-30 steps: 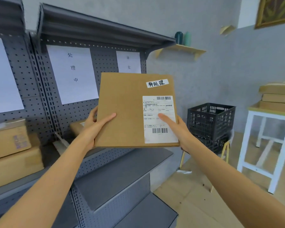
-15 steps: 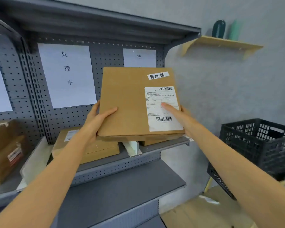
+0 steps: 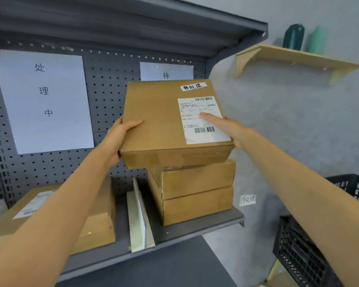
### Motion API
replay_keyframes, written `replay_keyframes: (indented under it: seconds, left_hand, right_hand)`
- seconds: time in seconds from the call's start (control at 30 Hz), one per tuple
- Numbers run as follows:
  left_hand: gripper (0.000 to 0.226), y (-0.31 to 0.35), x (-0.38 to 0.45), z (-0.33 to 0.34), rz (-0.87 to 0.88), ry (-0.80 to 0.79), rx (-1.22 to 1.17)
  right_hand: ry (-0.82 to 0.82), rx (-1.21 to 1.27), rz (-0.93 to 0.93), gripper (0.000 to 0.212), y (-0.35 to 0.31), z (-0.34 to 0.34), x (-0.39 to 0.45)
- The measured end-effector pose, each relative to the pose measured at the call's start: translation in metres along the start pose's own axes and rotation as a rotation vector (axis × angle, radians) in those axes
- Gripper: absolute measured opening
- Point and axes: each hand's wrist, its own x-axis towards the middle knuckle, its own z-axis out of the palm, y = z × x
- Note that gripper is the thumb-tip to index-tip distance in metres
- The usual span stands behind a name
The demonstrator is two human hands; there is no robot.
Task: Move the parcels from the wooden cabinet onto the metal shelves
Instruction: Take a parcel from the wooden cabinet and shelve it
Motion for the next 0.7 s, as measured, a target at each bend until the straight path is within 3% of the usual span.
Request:
replay_keyframes:
  seconds: [0.17,0.7]
  left_hand:
    - [0.019,0.001,0.033,0.012,-0.083,0.028,0.037]
    - [0.035,-0.008,0.054,0.062,-0.198,0.121,0.271]
  right_hand:
    - [-0.023,-0.097,0.097,0.052,-0.007,-0.015,0.045]
    - [-0.101,-0.232,0.167,0.064,0.019,-0.052,0.123]
